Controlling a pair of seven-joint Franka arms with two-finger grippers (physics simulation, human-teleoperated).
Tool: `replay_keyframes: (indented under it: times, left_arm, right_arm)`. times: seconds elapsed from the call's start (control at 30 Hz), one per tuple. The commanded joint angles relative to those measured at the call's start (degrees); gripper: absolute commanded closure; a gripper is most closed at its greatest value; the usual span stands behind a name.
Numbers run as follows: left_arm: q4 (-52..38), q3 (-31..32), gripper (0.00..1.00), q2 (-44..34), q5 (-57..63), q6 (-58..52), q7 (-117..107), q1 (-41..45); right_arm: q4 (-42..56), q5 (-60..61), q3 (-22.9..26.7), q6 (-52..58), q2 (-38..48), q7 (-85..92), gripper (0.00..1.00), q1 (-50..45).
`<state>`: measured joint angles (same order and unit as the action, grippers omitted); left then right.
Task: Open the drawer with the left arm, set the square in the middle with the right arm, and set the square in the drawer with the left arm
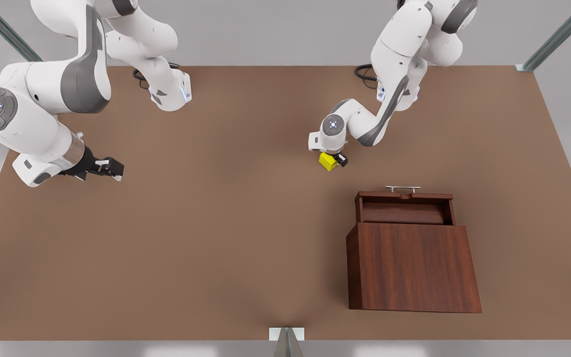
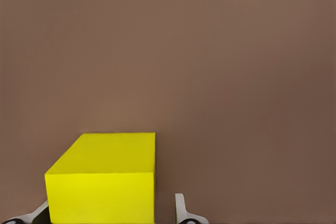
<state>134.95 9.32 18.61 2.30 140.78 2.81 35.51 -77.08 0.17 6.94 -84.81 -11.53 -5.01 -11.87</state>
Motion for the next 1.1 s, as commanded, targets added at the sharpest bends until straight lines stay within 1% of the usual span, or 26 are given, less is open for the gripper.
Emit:
replay_keyframes:
  times: [0.0, 0.1, 0.13, 0.17, 0.23, 0.47, 0.5, 0.53, 0.57, 0.73, 0.77, 0.8, 0.83, 0.87, 0.9, 0.97, 1.0, 1.03, 1.07]
  left_arm:
    - [0.0, 0.0, 0.0, 0.1, 0.1, 0.1, 0.0, 0.0]
    - [-0.1, 0.0, 0.0, 0.9, 0.2, 0.6, 0.0, 0.0]
    - [-0.1, 0.0, 0.11, 0.9, 0.1, 0.6, 0.0, 0.0]
    - [-0.1, 0.0, 0.28, 0.9, 0.1, 0.6, 0.0, 0.0]
    - [-0.1, 0.0, 0.45, 0.9, 0.2, 0.5, 0.0, 0.0]
    - [-0.6, 0.0, 0.43, 0.6, -0.3, -0.2, -0.9, 0.0]
    - [-0.7, 0.0, 0.4, 0.4, -2.3, -0.2, -1.4, -0.1]
    - [-0.9, 0.0, 0.4, 0.3, -5.4, -0.2, -1.5, -0.1]
    - [-1.0, 0.0, 0.37, 0.1, -6.1, -0.2, -1.5, -0.3]
    - [-2.4, -0.2, 0.37, -0.7, -6.1, -1.0, -1.8, -0.8]
    - [-3.7, -0.6, 0.37, -2.1, -6.1, -2.3, -2.9, -0.8]
    - [-6.5, -1.3, 0.37, -3.0, -6.1, -7.1, -4.0, -0.9]
    - [-9.6, -2.1, 0.37, -4.4, -6.1, -11.0, -11.4, -0.8]
    - [-10.7, -2.2, 0.37, -5.7, -6.2, -11.6, -18.9, -0.9]
    - [-13.8, -2.2, 0.37, -6.7, -6.1, -14.7, -28.2, -0.9]
    - [-19.6, -6.1, 0.37, -9.6, -6.1, -21.7, -42.0, -1.1]
    - [-20.9, -7.9, 0.37, -10.7, -6.1, -22.2, -47.2, -1.1]
    - [-22.0, -9.5, 0.37, -11.5, -6.1, -23.3, -48.2, -2.1]
    - [-23.8, -9.5, 0.37, -11.5, -6.2, -25.1, -47.7, -4.1]
  right_arm:
    - [0.0, -0.1, 0.0, 0.0, 0.0, 0.0, 0.0, 0.0]
    - [0.0, 0.0, 0.0, 0.0, 0.0, 0.0, 0.0, 0.0]
    - [0.0, 0.0, 0.0, 0.0, 0.0, 0.0, 0.0, 0.0]
    - [0.0, 0.0, 0.0, 0.0, -0.1, 0.0, 0.0, 0.0]
    - [0.0, 0.0, 0.0, 0.0, -0.1, 0.0, 0.0, 0.0]
    - [0.0, 0.0, 0.0, 0.0, -0.2, 0.0, 0.0, 0.0]
    - [0.0, 0.0, 0.0, 0.0, -0.2, 0.0, 0.0, 0.0]
    - [0.0, 0.0, 0.0, 0.0, -0.2, 0.0, 0.0, 0.0]
    - [0.0, 0.0, 0.0, 0.0, -0.2, 0.0, 0.0, 0.0]
    - [0.0, 0.0, 0.0, 0.0, -0.2, 0.0, 0.0, 0.0]
    - [0.0, 0.1, 0.0, 0.0, -0.2, 0.0, 0.0, 0.0]
    - [0.0, 0.0, 0.0, 0.0, -0.2, 0.0, 0.0, 0.0]
    - [0.0, 0.1, 0.0, 0.0, -0.2, 0.0, 0.0, 0.0]
    - [0.0, 0.1, 0.0, 0.0, -0.2, 0.0, 0.0, 0.0]
    - [0.0, 0.1, 0.0, 0.0, -0.2, 0.0, 0.0, 0.0]
    - [0.0, 0.1, 0.0, 0.0, -0.2, 0.0, 0.0, 0.0]
    - [0.0, 0.1, 0.1, -0.1, -0.2, 0.0, 0.0, 0.0]
    - [0.0, 0.0, 0.1, 0.0, -0.2, 0.0, 0.0, 0.0]
    - [0.0, 0.0, 0.1, 0.0, -0.2, 0.0, 0.0, 0.0]
